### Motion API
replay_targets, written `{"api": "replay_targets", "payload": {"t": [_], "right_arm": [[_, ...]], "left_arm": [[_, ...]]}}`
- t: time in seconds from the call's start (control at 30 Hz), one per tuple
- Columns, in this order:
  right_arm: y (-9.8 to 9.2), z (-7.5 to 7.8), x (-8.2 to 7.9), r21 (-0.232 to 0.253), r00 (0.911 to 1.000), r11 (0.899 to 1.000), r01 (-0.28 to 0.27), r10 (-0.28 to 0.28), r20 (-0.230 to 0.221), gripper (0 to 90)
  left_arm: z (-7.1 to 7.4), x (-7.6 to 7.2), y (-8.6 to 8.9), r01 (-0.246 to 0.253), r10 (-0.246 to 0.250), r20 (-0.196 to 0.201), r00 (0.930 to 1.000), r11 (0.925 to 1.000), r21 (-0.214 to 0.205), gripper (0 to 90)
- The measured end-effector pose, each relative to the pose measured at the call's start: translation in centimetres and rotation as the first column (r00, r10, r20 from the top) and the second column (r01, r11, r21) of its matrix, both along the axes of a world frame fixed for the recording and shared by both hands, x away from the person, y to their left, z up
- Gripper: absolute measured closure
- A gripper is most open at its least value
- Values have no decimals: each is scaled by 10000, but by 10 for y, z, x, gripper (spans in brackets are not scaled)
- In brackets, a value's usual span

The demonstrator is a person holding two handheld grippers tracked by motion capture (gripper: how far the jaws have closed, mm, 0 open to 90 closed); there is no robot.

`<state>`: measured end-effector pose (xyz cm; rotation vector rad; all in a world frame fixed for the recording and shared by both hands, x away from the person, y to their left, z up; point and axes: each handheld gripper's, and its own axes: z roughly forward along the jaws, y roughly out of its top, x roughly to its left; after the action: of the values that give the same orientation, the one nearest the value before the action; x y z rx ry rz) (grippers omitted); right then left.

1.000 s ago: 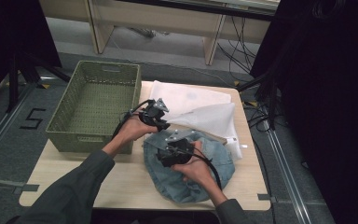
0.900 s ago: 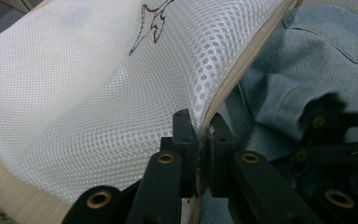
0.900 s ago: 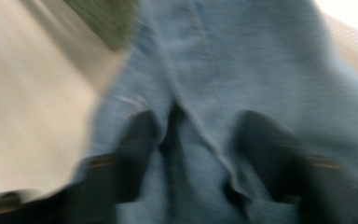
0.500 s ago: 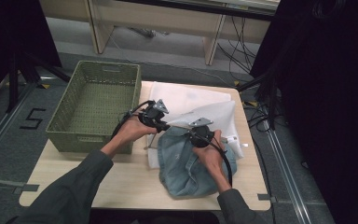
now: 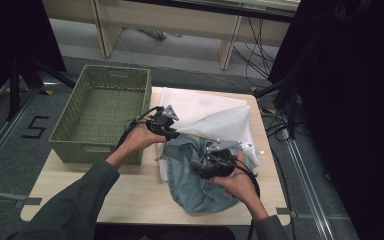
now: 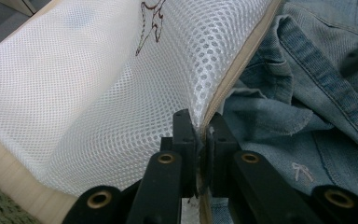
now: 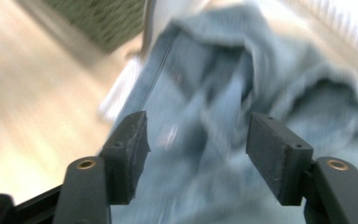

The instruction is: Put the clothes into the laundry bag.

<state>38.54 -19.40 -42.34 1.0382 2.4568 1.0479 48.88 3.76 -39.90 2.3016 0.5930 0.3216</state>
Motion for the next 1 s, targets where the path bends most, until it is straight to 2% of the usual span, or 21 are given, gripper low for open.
{"api": "replay_targets", "payload": {"t": [0.03, 0.07, 0.13, 0.17, 0.23, 0.3, 0.37, 0.43, 0.47, 0.53, 0.57, 0.67, 0.7, 0.77, 0.8, 0.83, 0.87, 0.9, 0.93, 0.97, 1.0], "right_arm": [[-5, -2, -8, -189, 9996, 9997, -121, 115, -270, 384], [-8, -7, -16, 62, 9994, 9999, -103, 105, -323, 383], [-12, -12, -22, 34, 9995, 9998, -199, 200, -263, 381], [-18, -21, -35, 168, 9966, 9992, -367, 378, -727, 372], [-20, -29, -43, -50, 9948, 9990, -455, 448, -920, 367], [-19, -32, -46, 80, 9951, 9993, -352, 358, -927, 362], [-19, -39, -51, -89, 9933, 9983, -568, 556, -1017, 344], [-17, -44, -56, -329, 9881, 9974, -644, 591, -1420, 330], [-12, -55, -58, -502, 9883, 9956, -790, 716, -1345, 305], [-11, -58, -59, -469, 9874, 9952, -855, 784, -1378, 298], [-6, -59, -63, -675, 9726, 9945, -804, 634, -2236, 274], [-2, -65, -63, -875, 9728, 9917, -946, 735, -2195, 255], [1, -72, -60, -1117, 9813, 9864, -1205, 1013, -1637, 250], [7, -71, -62, -1326, 9790, 9858, -1035, 775, -1883, 263], [9, -73, -61, -1517, 9854, 9846, -872, 629, -1584, 292], [9, -72, -60, -1871, 9850, 9781, -912, 609, -1616, 315], [11, -71, -60, -1823, 9827, 9800, -798, 466, -1794, 354], [12, -71, -58, -1936, 9885, 9775, -832, 563, -1406, 482], [13, -73, -54, -1677, 9939, 9836, -663, 503, -983, 675], [13, -73, -54, -1677, 9939, 9836, -663, 503, -983, 675], [13, -70, -50, -2135, 9918, 9723, -956, 749, -1031, 782]], "left_arm": [[0, 0, 0, 0, 0, 0, 10000, 10000, 0, 841], [0, 0, -1, -21, 21, 9, 10000, 10000, -35, 841], [-1, 0, -2, 26, -26, 16, 10000, 10000, 18, 841], [-1, 1, -4, 16, -16, -19, 10000, 10000, 75, 841], [-2, 1, -6, 0, 0, -8, 10000, 10000, 32, 840], [-2, 0, -7, 3, -3, -23, 10000, 10000, 28, 839], [-2, 1, -7, 54, -54, -15, 10000, 10000, 75, 839], [-3, 1, -7, -17, 18, -68, 10000, 10000, 35, 839], [-3, 2, -7, 47, -47, -27, 10000, 10000, 56, 839], [-2, 2, -7, 90, -90, -20, 10000, 9999, 121, 839], [-2, 2, -7, 104, -104, -13, 9999, 9999, 128, 839], [-3, 1, -9, 77, -77, -26, 10000, 9999, 78, 839], [-4, 1, -9, 95, -95, -17, 10000, 9999, 84, 839], [-5, 0, -11, 50, -50, -43, 10000, 10000, 10, 839], [-5, 0, -11, 62, -62, -37, 10000, 10000, 24, 839], [-5, -1, -12, 120, -120, 12, 9999, 9999, 27, 839], [-5, -1, -12, 259, -259, -33, 9997, 9994, 215, 839], [-6, -2, -13, 218, -218, 7, 9998, 9997, 130, 838], [-6, -3, -15, 219, -218, -40, 9998, 9997, 85, 838], [-6, -3, -14, 368, -368, -20, 9993, 9989, 280, 838], [-7, -5, -16, 282, -282, -71, 9996, 9996, 100, 839]]}}
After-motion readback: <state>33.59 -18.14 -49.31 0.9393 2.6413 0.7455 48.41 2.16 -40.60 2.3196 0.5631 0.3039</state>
